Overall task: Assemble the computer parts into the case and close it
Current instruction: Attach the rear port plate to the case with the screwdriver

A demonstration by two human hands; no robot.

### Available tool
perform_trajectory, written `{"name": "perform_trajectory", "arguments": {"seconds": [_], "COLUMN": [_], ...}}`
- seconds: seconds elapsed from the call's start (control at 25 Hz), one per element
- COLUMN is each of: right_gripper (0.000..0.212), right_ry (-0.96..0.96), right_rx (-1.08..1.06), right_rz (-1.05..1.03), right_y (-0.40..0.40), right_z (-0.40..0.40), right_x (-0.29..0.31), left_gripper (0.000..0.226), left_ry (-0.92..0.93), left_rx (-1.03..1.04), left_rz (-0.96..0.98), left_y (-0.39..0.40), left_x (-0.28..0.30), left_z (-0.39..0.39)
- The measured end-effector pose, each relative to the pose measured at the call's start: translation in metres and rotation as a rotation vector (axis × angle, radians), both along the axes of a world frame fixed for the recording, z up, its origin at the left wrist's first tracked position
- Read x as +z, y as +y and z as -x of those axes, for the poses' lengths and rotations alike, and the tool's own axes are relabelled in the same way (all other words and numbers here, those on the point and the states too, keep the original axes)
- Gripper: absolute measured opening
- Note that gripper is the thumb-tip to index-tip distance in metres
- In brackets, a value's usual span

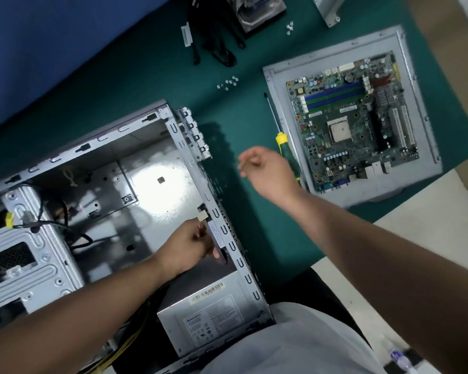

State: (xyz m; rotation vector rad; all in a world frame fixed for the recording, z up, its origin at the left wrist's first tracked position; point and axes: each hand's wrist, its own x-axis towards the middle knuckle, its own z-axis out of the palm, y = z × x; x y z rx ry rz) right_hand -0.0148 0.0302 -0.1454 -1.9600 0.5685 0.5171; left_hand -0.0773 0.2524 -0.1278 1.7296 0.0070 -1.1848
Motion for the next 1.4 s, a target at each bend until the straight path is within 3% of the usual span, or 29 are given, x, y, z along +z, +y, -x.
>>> {"name": "perform_trajectory", "arguments": {"seconds": [0.32, 0.76, 0.84, 1.04, 1.4], "right_gripper": [0.025, 0.023, 0.021, 0.002, 0.021], "right_ry": [-0.194, -0.191, -0.228, -0.246, 0.035], "right_rx": [0.180, 0.226, 0.228, 0.096, -0.033], "right_rz": [0.350, 0.642, 0.586, 0.218, -0.183], "right_y": [-0.003, 0.016, 0.017, 0.017, 0.013], "right_z": [-0.126, -0.150, -0.141, -0.068, 0.062], "right_x": [-0.002, -0.020, -0.017, -0.004, -0.009], "left_gripper": [0.027, 0.028, 0.027, 0.030, 0.033], "left_ry": [0.015, 0.021, 0.025, 0.020, 0.011], "left_rx": [0.050, 0.094, 0.079, 0.074, 0.091], "left_rz": [0.020, 0.011, 0.007, 0.005, 0.081], "left_y": [0.001, 0.000, 0.002, 0.002, 0.000], "left_x": [-0.006, -0.006, -0.009, -0.011, -0.007], "left_z": [0.002, 0.005, 0.005, 0.004, 0.004]}}
